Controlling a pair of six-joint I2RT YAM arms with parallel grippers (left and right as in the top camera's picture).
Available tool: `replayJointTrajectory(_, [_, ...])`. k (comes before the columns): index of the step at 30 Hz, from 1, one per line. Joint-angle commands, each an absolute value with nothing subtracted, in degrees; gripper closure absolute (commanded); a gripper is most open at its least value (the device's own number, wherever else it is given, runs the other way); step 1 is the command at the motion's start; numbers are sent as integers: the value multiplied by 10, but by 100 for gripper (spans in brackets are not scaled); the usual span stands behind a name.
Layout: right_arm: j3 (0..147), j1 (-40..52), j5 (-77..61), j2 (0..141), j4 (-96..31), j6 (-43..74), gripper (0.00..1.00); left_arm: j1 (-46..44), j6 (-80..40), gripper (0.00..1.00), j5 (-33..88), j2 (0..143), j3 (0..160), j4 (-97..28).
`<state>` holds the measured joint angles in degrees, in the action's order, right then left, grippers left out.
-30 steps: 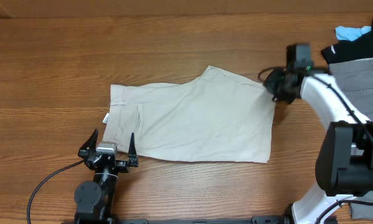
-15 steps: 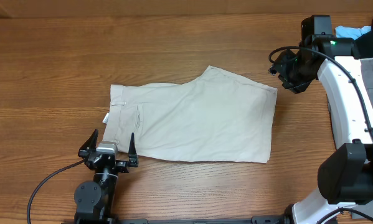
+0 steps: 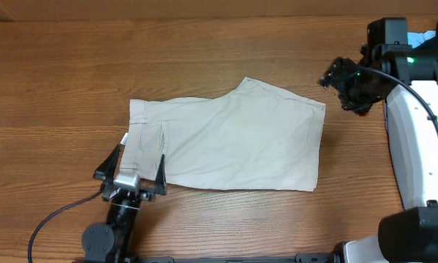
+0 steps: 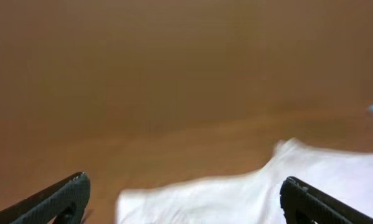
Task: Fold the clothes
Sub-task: 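Move the left gripper to the shorts' left waistband corner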
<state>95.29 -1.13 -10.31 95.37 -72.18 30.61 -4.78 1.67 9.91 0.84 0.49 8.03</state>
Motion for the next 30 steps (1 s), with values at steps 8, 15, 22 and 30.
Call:
replayJointTrajectory(8, [963, -13, -106, 950, -707, 298, 0, -45, -9, 0, 191, 99, 200, 8])
replayJointTrajectory(15, [963, -12, -106, 950, -708, 300, 0, -45, 53, 0, 248, 404, 465, -268])
replayJointTrajectory(22, [963, -12, -106, 950, -709, 300, 0, -45, 0, 0, 270, 631, 556, -328])
replayJointTrajectory(30, [963, -12, -106, 950, -705, 300, 0, -45, -14, 0, 268, 799, 557, -320])
